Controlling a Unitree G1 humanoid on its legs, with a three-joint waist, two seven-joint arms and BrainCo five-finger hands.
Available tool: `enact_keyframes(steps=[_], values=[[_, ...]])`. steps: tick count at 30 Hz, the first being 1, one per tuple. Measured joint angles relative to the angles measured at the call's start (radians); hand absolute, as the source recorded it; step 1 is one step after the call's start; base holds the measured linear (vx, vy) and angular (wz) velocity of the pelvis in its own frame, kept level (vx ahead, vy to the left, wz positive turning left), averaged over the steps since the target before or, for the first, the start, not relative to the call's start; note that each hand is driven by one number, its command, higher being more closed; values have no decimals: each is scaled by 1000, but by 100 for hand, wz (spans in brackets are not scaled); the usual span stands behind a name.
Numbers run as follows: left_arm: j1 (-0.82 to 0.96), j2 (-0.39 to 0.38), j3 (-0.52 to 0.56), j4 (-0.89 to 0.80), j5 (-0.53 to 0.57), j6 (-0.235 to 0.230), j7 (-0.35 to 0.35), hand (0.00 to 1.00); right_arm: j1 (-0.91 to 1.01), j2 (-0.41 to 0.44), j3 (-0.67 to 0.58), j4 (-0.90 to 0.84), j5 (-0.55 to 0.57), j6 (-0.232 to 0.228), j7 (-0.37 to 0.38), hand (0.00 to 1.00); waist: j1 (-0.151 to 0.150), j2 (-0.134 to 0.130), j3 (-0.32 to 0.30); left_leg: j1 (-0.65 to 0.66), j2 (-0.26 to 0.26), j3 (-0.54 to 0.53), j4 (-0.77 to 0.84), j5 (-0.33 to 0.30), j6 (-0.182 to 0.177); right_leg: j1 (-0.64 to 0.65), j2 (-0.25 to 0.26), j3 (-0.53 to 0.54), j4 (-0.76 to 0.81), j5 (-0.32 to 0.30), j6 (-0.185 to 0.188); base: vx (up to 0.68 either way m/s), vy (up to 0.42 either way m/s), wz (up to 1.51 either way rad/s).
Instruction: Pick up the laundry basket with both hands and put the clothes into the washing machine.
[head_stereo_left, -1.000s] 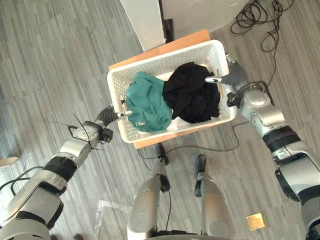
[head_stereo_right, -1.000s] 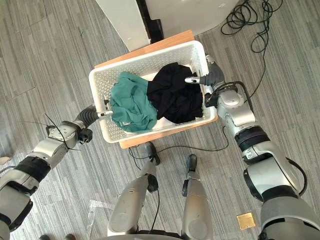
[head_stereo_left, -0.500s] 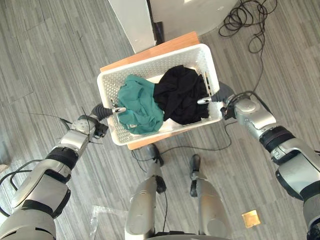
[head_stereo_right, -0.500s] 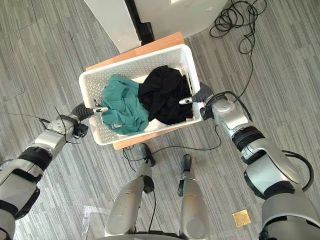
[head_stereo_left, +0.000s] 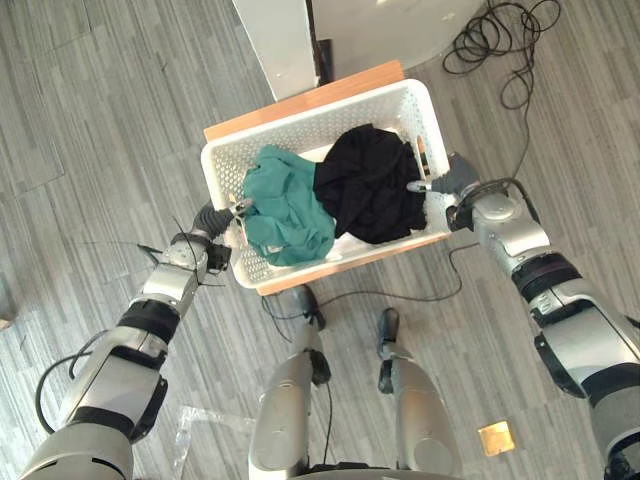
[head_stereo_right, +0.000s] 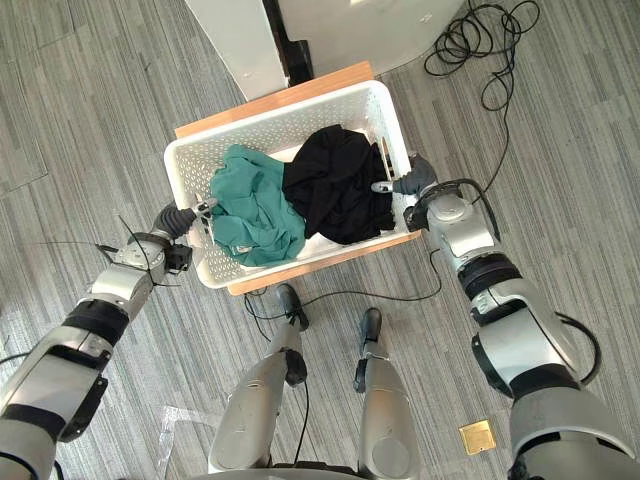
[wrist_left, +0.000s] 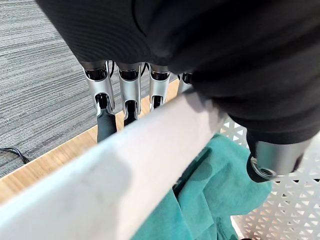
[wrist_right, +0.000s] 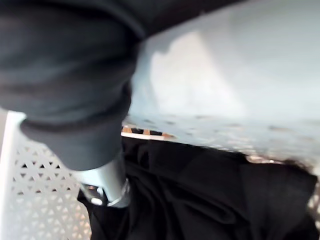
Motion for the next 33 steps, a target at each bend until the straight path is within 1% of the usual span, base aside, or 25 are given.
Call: enact_keyframes(steps=[2, 5, 6, 7, 9, 10, 11, 12, 14, 16, 19, 22, 23, 24, 25, 26, 27, 28, 29, 30, 31, 32, 33], values=[[35, -42, 65, -39, 34, 0, 25, 100, 54, 20, -83, -76, -1, -2, -33, 100, 2, 0, 0, -8, 0, 0, 0, 2, -1, -7, 1, 0, 0, 0, 0, 0, 0, 0], [74, -94, 122, -73, 104, 0, 60, 100, 135, 64, -182, -169, -1, -3, -88, 100, 3, 0, 0, -6, 2, 0, 0, 2, -2, -7, 3, 2, 0, 0, 0, 0, 0, 0], [81, -104, 132, -81, 116, 0, 66, 100, 152, 74, -201, -189, 0, -4, -93, 100, 3, 0, 0, -6, 3, 0, 0, 2, -2, -7, 4, 2, 0, 0, -1, 32, -21, -3], [90, -127, 153, -85, 147, 0, 79, 100, 195, 100, -253, -253, 4, -9, -103, 100, 3, 0, 0, -5, 4, 0, 0, 2, -2, -7, 6, 4, 1, 1, -1, 0, 0, 0], [103, -151, 179, -100, 210, 0, 103, 100, 239, 125, -294, -330, 16, -28, -115, 100, 2, 0, 0, -4, 6, -2, 0, 2, -2, -6, 8, 6, 1, 2, -3, 12, -11, -2], [108, -162, 188, -104, 222, 0, 113, 100, 253, 129, -301, -348, 21, -34, -115, 100, 2, 0, 0, -3, 7, -2, 0, 2, -2, -5, 9, 6, 1, 3, -5, 0, 0, 0], [119, -177, 199, -117, 260, 0, 130, 100, 284, 131, -304, -378, 26, -47, -118, 100, 2, -1, 0, 2, 7, -5, 0, 2, -2, -1, 10, 6, 1, 3, -5, 0, 0, 0], [132, -195, 210, -136, 293, -1, 150, 100, 311, 135, -305, -389, 44, -67, -122, 100, 1, -1, 0, 6, 8, -9, 0, 2, -2, 5, 11, 6, 1, 3, -5, 0, 0, 0], [155, -228, 222, -160, 318, -2, 180, 100, 349, 150, -314, -390, 70, -87, -128, 100, -4, -1, 1, 22, 7, -19, 0, 2, -2, 23, 11, 6, -1, 3, -5, 11, -15, 5], [172, -249, 222, -164, 324, -2, 190, 100, 377, 158, -324, -388, 82, -94, -129, 100, -7, -1, 1, 41, 5, -27, 0, 2, -2, 45, 11, 6, -7, 5, -8, 8, -7, 2], [235, -277, 220, -214, 312, -2, 200, 100, 421, 153, -323, -386, 87, -117, -126, 100, -10, -3, 2, 77, 1, -52, 0, 2, -2, 93, 13, 10, -41, 11, -17, 7, -14, -3], [347, -279, 203, -309, 168, -5, 200, 100, 489, 142, -323, -388, 137, -131, -93, 100, -11, -4, 2, 134, 1, -52, 0, 1, -2, 143, 13, 31, -50, 12, -18, 0, -13, -14], [372, -277, 198, -326, 135, -6, 200, 100, 507, 141, -323, -394, 143, -132, -86, 100, -11, -4, 2, 151, 1, -51, 1, -1, -3, 154, 13, 37, -50, 12, -18, 8, -10, -33], [430, -274, 193, -368, 93, -8, 202, 100, 550, 146, -321, -423, 151, -135, -77, 100, -10, -5, 2, 176, 8, -48, 18, -34, -9, 174, 18, 55, -49, 8, -19, 22, -29, -46], [492, -264, 192, -416, 28, -12, 202, 100, 603, 157, -322, -462, 157, -144, -62, 100, -9, -20, 2, 175, 21, -34, 87, -80, 0, 186, 19, 74, -41, -2, -22, 30, -37, -52], [523, -261, 191, -435, 3, -15, 202, 100, 630, 163, -321, -480, 157, -148, -56, 100, -9, -26, 4, 172, 32, -26, 139, -112, 0, 194, 20, 89, -34, -6, -22, 24, -40, -64], [590, -261, 193, -474, -35, -20, 202, 100, 679, 174, -318, -506, 157, -149, -41, 100, -11, -33, 5, 167, 60, -20, 269, -189, -4, 214, 27, 122, -12, -22, -24, -28, -9, -77], [660, -262, 196, -524, -68, -22, 201, 100, 727, 176, -315, -527, 156, -149, -33, 100, -11, -38, 3, 165, 90, -69, 395, -259, -17, 232, 34, 149, 15, -43, -26, -36, 14, -99], [711, -264, 196, -560, -77, -27, 200, 100, 757, 181, -317, -544, 156, -150, -19, 100, -12, -42, -1, 155, 101, -146, 495, -301, -27, 239, 41, 177, 35, -52, -27, -42, 42, -91], [732, -268, 196, -571, -79, -30, 200, 100, 778, 179, -324, -561, 156, -149, -11, 100, -14, -44, -4, 145, 110, -197, 572, -332, -33, 244, 43, 191, 40, -53, -27, 0, 89, -98], [762, -289, 197, -584, -88, -33, 195, 100, 825, 183, -344, -588, 148, -151, 4, 100, -16, -45, -29, 135, 115, -272, 700, -390, -73, 246, 49, 222, 42, -50, -23, 89, 184, -96], [791, -304, 196, -587, -89, -40, 176, 100, 875, 199, -366, -610, 134, -151, 16, 100, -41, -41, -66, 153, 113, -347, 755, -435, -118, 240, 62, 252, 45, -42, -11, 116, 210, -89], [804, -308, 197, -591, -89, -45, 169, 100, 897, 212, -378, -619, 126, -151, 25, 100, -56, -40, -75, 176, 111, -391, 746, -467, -143, 239, 70, 261, 48, -38, -6, 126, 202, -76]])
